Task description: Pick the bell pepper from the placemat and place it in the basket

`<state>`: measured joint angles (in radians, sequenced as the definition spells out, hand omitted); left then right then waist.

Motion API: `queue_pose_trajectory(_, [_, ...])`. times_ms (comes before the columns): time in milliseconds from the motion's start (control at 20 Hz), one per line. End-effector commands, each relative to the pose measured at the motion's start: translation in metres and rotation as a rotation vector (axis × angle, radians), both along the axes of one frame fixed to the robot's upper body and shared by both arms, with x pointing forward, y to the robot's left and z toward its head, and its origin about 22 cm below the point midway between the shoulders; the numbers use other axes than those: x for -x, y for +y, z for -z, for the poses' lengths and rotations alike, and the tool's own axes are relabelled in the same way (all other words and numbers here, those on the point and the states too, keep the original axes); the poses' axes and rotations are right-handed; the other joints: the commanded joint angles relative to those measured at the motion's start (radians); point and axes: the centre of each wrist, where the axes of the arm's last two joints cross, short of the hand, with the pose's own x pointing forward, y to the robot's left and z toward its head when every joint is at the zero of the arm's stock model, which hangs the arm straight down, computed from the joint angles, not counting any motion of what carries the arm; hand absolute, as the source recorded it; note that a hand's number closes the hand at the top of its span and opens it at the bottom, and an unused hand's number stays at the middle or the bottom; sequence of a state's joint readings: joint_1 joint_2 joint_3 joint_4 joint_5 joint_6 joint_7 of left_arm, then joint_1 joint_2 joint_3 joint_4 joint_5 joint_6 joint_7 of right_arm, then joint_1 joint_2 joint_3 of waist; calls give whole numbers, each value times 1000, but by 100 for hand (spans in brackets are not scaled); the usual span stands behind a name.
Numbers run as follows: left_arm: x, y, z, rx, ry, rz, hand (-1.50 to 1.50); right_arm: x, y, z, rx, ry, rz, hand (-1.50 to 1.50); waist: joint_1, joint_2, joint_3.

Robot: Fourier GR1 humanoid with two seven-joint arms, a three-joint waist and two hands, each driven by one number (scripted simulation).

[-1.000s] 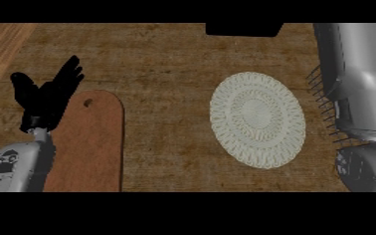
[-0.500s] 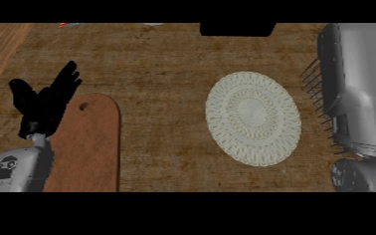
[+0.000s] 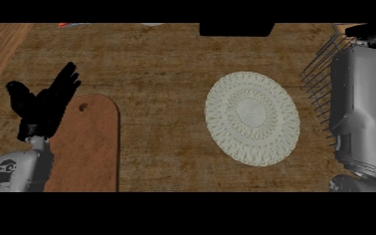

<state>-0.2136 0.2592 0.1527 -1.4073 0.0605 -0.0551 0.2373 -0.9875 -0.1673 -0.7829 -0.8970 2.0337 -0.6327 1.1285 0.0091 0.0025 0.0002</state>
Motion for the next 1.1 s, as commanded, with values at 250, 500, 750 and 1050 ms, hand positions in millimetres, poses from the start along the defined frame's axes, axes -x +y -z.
queue_pose_trajectory(250, [-11,22,-8,-7,2,-9,0,2,3,14,-37,-179,7,-150,2,4,0])
queue_pose_trajectory(500, [7,10,6,3,16,-11,0,26,-17,-33,4,-431,104,-150,-16,-11,-1])
queue_pose_trajectory(750, [7,6,8,11,15,-21,0,57,-14,-46,10,-626,167,-150,-29,-17,-1])
queue_pose_trajectory(1050, [1,14,2,-20,22,-28,0,110,-8,-44,-58,-662,132,-150,-39,-25,-1])
